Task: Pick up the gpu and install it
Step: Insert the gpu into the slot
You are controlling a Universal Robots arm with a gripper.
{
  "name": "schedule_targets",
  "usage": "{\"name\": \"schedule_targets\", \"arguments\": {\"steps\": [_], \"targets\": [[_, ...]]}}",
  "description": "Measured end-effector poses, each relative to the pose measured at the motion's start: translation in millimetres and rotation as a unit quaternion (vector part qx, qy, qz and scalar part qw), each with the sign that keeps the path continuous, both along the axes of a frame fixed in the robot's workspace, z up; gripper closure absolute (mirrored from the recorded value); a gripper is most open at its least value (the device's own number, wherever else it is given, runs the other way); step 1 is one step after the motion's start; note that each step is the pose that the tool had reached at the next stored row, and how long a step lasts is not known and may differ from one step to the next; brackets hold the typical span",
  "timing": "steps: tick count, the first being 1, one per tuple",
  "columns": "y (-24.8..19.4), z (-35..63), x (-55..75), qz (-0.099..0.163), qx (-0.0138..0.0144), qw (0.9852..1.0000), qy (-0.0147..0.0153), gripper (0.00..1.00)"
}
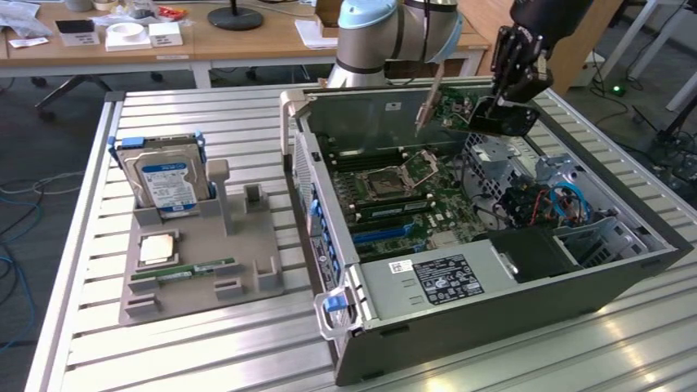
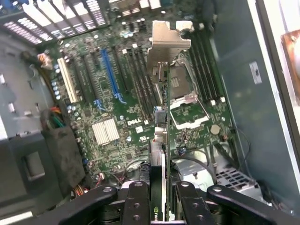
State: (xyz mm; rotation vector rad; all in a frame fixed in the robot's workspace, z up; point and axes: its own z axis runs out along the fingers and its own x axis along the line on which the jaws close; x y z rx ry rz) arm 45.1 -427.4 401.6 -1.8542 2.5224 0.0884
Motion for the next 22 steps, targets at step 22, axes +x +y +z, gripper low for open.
{"name": "schedule_targets", "arguments": {"steps": [22], "targets": [[0.2, -2.3, -0.1, 0.122, -0.0001, 0.9925, -0.0014, 0.74]]}}
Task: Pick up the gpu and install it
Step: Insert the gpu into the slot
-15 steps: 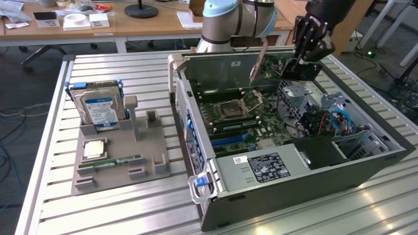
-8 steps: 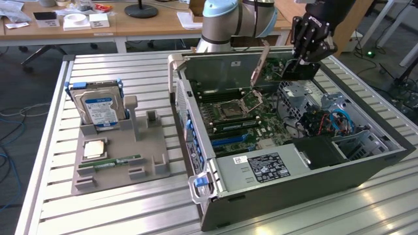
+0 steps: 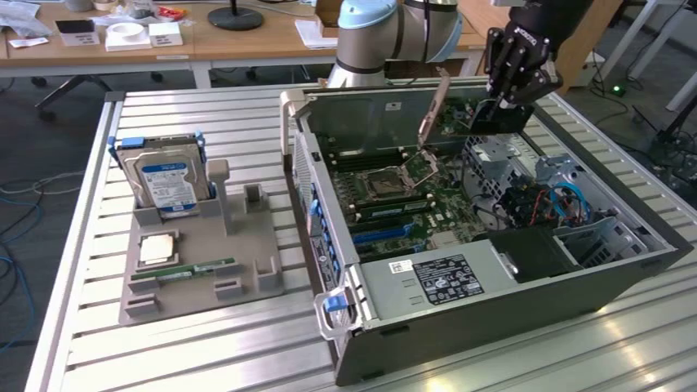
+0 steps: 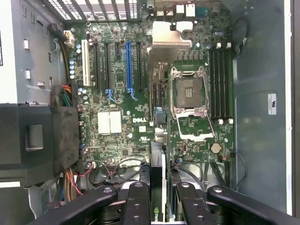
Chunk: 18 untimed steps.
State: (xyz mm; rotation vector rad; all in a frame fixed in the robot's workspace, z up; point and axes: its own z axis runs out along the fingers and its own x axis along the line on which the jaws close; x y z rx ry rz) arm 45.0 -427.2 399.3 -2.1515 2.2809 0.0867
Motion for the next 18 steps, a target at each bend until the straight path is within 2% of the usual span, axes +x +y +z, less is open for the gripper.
{"name": "schedule_targets", "arguments": {"steps": [7, 15, 18], "targets": [[0.0, -3.8, -1.3, 0.014, 0.0000, 0.9999, -0.0069, 0.74], [0.1, -5.0, -2.5, 0.019, 0.0000, 0.9998, -0.0077, 0.74], [0.0, -7.3, -3.9, 0.021, 0.0000, 0.9997, -0.0091, 0.74]]}}
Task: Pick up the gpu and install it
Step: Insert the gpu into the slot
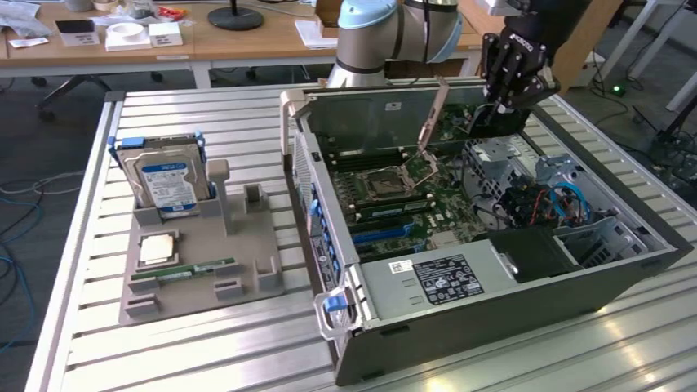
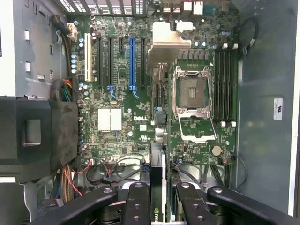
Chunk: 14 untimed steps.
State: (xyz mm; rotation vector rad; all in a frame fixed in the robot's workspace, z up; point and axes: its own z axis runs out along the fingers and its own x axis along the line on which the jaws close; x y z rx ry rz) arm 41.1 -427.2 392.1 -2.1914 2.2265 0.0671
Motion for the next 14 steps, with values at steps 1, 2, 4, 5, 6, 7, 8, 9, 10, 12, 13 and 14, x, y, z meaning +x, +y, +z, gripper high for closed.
{"name": "schedule_targets", "arguments": {"steps": [1, 2, 4, 5, 6, 7, 8, 9, 10, 12, 13, 14], "targets": [[0.0, -0.8, -0.6, 0.001, 0.0000, 1.0000, -0.0006, 0.74], [0.0, -1.8, -1.4, 0.001, 0.0000, 1.0000, -0.0014, 0.74], [0.0, -3.6, -3.0, 0.003, 0.0000, 1.0000, -0.0030, 0.74], [0.0, -4.4, -3.8, 0.004, 0.0000, 1.0000, -0.0038, 0.74], [0.0, -5.2, -4.5, 0.004, 0.0000, 1.0000, -0.0044, 0.74], [0.0, -6.1, -5.3, 0.005, 0.0000, 1.0000, -0.0050, 0.74], [0.0, -7.0, -6.0, 0.006, 0.0000, 1.0000, -0.0058, 0.74], [0.0, -7.9, -6.8, 0.006, 0.0000, 1.0000, -0.0067, 0.74], [0.0, -8.7, -7.5, 0.007, 0.0000, 0.9999, -0.0074, 0.74], [0.0, -9.3, -8.1, 0.008, -0.0001, 0.9999, -0.0077, 0.74], [0.0, -9.2, -8.1, 0.008, -0.0001, 0.9999, -0.0078, 0.74], [0.0, -9.2, -8.1, 0.008, -0.0001, 0.9999, -0.0078, 0.74]]}}
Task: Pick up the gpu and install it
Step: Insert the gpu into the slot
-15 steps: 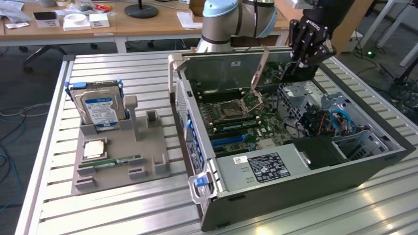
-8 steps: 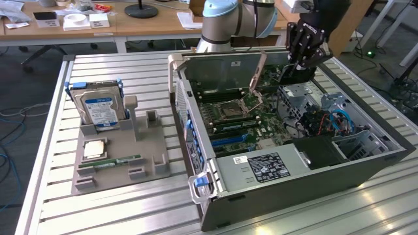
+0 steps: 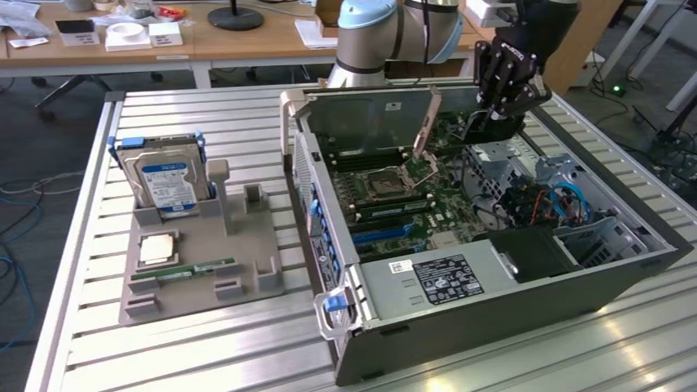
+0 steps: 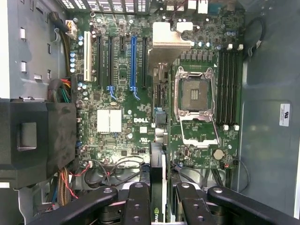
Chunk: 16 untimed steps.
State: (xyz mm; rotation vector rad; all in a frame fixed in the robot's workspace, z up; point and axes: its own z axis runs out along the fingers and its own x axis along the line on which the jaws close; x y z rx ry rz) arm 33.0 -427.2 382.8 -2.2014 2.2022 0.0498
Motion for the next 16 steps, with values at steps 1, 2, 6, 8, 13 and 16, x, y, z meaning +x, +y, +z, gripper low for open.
{"name": "schedule_targets", "arguments": {"steps": [1, 2, 6, 8, 13, 16], "targets": [[0.0, 0.0, 0.0, 0.000, 0.0000, 1.0000, 0.0000, 0.74], [0.0, -0.1, 0.0, 0.000, 0.0001, 1.0000, 0.0000, 0.74], [0.0, -0.6, -2.9, 0.000, 0.0003, 1.0000, -0.0002, 0.74], [0.0, -1.1, -5.6, 0.000, 0.0001, 1.0000, -0.0005, 0.74], [0.0, -4.1, -12.7, 0.000, 0.0001, 1.0000, -0.0008, 0.74], [0.0, -6.5, -16.1, 0.000, 0.0001, 1.0000, -0.0008, 0.74]]}}
